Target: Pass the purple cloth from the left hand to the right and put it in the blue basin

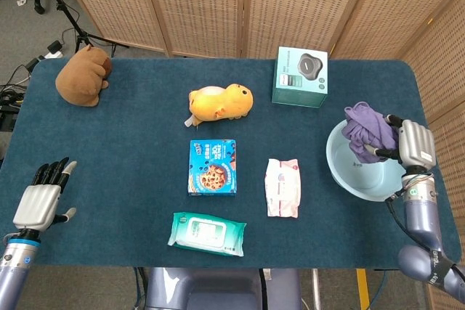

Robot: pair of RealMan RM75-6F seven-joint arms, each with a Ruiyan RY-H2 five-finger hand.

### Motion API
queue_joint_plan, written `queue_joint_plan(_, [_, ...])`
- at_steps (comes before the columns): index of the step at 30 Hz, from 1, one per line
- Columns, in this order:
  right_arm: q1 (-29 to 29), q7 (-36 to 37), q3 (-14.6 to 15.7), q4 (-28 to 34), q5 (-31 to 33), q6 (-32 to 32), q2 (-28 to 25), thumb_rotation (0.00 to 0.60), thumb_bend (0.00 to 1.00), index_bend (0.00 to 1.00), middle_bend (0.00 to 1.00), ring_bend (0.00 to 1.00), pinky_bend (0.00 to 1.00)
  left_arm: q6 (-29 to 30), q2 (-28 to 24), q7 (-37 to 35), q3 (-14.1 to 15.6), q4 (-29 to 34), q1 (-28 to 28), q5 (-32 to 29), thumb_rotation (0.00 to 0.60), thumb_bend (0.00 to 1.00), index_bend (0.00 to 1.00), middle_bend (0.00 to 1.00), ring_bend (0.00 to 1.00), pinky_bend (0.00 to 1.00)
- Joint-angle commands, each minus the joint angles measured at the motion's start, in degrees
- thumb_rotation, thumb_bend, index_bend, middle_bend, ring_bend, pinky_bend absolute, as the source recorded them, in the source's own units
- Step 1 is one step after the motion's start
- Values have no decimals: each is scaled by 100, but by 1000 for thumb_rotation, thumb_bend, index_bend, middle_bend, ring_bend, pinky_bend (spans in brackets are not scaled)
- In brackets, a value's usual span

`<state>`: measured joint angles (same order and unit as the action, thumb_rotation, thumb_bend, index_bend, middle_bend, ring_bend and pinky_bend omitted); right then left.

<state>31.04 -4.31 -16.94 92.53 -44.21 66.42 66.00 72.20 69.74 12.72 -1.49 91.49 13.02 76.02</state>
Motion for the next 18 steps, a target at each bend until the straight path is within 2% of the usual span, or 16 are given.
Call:
queue_joint_plan(1, [-72, 95, 59, -188, -22, -123, 77, 600, 311, 675, 478, 479, 647, -7, 6, 11, 4, 0, 2, 0, 600, 213, 0, 0, 0, 0])
queue_joint_plan(5, [-171, 310, 170, -625, -17, -391, 309, 600, 309, 675, 478, 479, 647, -40, 21, 39, 8, -6, 10, -24, 600, 213, 0, 0, 0, 0])
queue_joint_plan(12, [-234, 583, 176, -1161, -99, -712, 594, 600, 309, 675, 477, 479, 647, -30, 8, 38, 5, 14, 3, -27, 600, 213, 0, 0, 0, 0])
queue_joint_plan(13, [-207, 487, 531, -1556, -30, -1449, 699, 600, 309, 675, 476, 479, 647, -30, 5, 28, 2, 13, 2, -30, 600, 213, 0, 0, 0, 0])
queue_joint_plan(14, [-254, 675, 495, -1698, -92, -1547, 605, 600, 308, 675, 474, 479, 647, -29, 2, 20, -1, 10, 1, -32, 600, 213, 0, 0, 0, 0])
queue_joint_plan(18, [-392, 914, 382, -1446, -359, -1320, 471, 600, 264, 675, 468, 479, 647, -38, -1, 0, -10, 2, 5, -43, 600, 213, 0, 0, 0, 0])
